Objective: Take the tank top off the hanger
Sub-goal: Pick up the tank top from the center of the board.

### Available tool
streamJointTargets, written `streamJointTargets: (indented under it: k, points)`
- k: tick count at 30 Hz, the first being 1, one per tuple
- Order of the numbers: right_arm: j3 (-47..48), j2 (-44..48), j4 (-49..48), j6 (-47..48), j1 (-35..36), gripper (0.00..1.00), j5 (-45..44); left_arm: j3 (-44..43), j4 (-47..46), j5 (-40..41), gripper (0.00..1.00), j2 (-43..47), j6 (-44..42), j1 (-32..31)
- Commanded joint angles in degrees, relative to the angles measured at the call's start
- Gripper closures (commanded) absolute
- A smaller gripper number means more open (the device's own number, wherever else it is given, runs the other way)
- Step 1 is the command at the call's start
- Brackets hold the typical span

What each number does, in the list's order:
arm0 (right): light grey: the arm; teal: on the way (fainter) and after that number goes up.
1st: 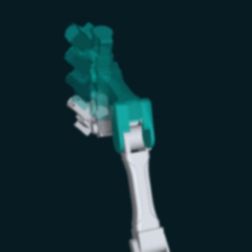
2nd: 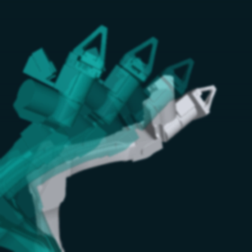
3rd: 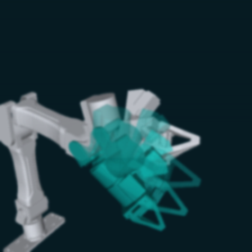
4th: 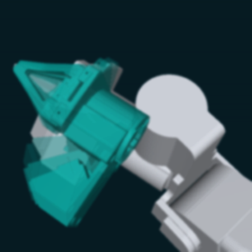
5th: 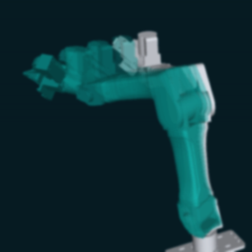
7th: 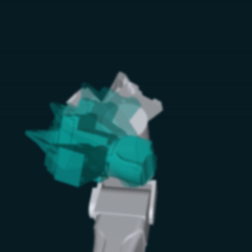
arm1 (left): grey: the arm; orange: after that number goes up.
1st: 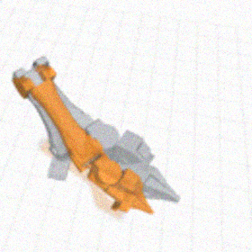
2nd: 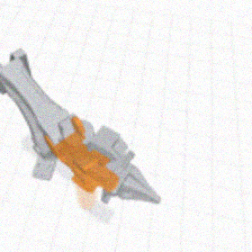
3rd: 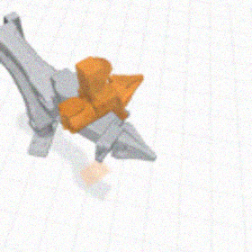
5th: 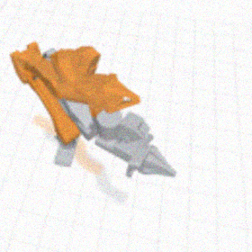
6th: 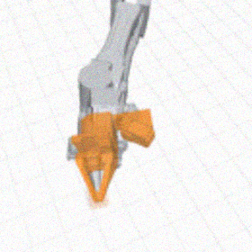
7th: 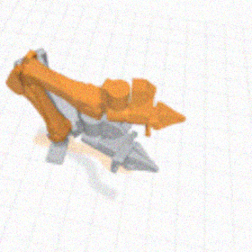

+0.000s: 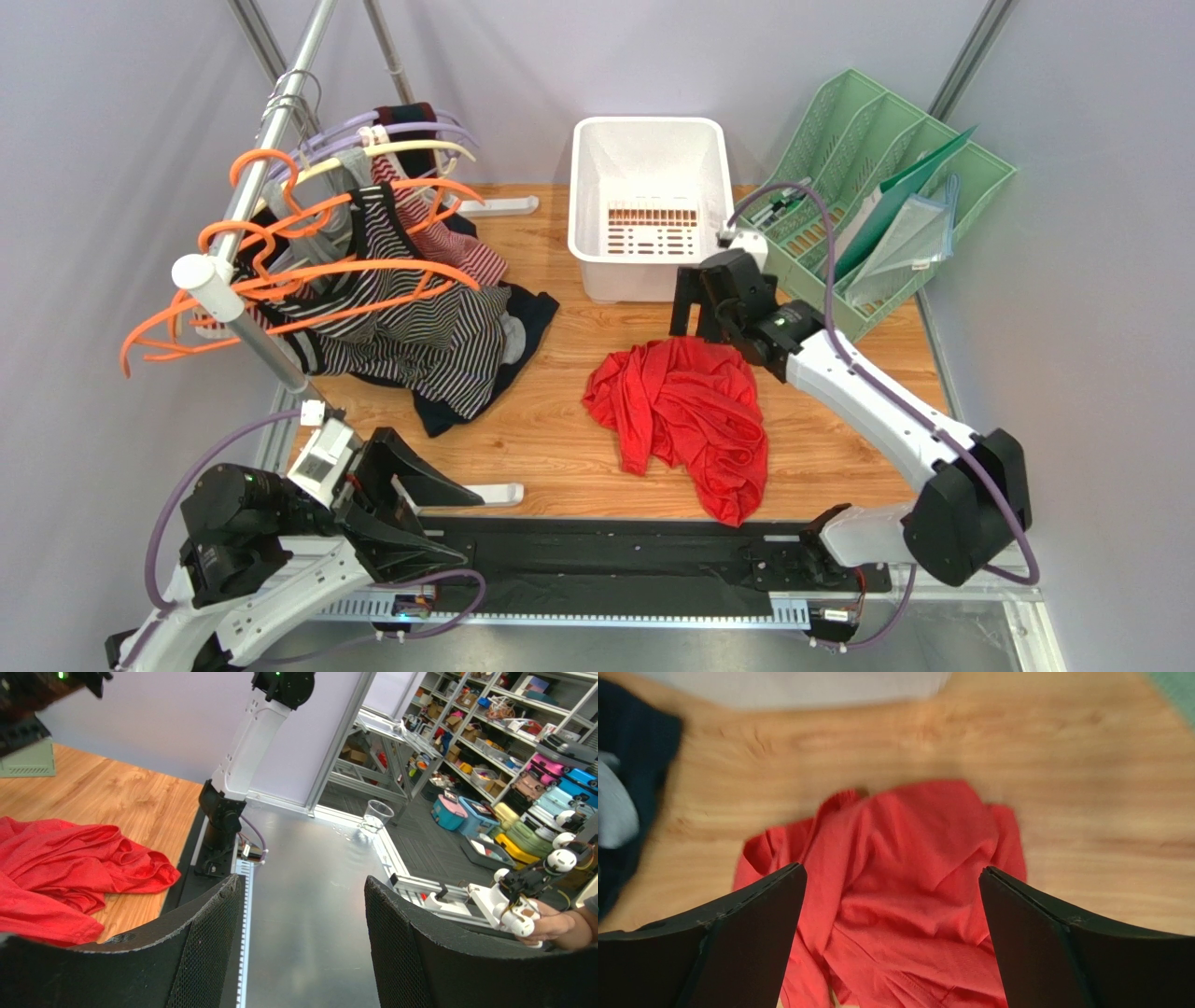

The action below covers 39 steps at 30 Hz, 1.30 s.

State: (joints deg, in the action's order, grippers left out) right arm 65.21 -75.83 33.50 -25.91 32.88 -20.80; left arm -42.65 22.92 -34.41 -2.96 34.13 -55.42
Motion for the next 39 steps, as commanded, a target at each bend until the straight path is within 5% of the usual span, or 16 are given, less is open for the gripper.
streamJointTargets:
  k: [1, 9, 21, 27, 30, 32, 33, 34, 39]
  points:
    - [-6.6, -3.0, -4.0, -9.0, 2.2, 0.0, 5.2, 0.5, -2.2, 0.0, 0.29, -1.8, -0.4, 0.0]
    - [-12.7, -9.1, -6.8, -11.7, 10.3, 0.0, 4.0, 1.9, -4.8, 2.0, 0.29, -1.6, 3.3, 0.0]
    - [-19.9, -12.7, -12.6, -12.0, 12.7, 0.05, 3.0, 2.4, -4.6, 14.5, 0.3, -0.6, 10.7, 0.0]
    - [-22.5, -13.8, -15.9, -13.8, 13.7, 0.25, 3.3, 1.9, -2.0, 23.2, 0.3, 0.9, 13.5, 0.0]
    - [-23.8, -12.8, -16.6, -14.4, 15.1, 0.47, 3.0, -0.1, -0.8, 24.5, 0.3, -0.3, 12.7, 0.0]
    - [-24.9, -9.5, -16.1, -14.6, 16.9, 0.69, -0.4, -1.3, 0.0, 24.9, 0.3, -1.6, 11.9, 0.0]
    - [-25.2, -7.1, -14.5, -14.7, 19.0, 0.9, -2.4, -2.9, 0.4, 24.4, 0.3, -2.4, 10.3, 0.0]
    - [-25.7, -4.0, -14.0, -14.7, 19.5, 0.96, -4.1, -3.4, 0.7, 24.1, 0.3, -3.1, 9.7, 0.0]
    - [-26.7, 8.1, -11.1, -12.9, 22.0, 1.0, -9.2, -3.7, 1.5, 22.1, 0.29, -4.3, 6.2, 0.0]
